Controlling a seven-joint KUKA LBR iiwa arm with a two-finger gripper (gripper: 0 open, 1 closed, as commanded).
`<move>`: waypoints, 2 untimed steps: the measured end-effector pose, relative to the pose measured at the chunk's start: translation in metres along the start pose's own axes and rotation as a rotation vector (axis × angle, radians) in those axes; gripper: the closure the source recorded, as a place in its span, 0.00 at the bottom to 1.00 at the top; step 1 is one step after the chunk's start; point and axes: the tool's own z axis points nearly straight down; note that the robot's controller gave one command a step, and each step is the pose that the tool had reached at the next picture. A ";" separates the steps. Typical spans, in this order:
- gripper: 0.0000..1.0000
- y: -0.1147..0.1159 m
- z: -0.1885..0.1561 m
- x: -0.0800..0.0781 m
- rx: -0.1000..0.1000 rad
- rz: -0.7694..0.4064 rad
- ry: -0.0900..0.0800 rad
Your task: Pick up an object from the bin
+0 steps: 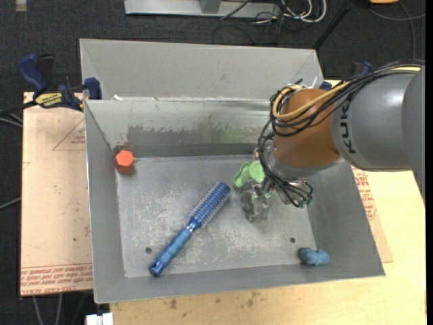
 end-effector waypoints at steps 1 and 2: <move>0.00 0.002 -0.001 -0.003 0.000 -0.005 -0.006; 0.00 -0.062 -0.062 -0.055 0.004 0.178 -0.013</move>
Offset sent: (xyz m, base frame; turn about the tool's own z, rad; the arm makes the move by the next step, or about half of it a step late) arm 0.0000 0.0000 0.0000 0.0000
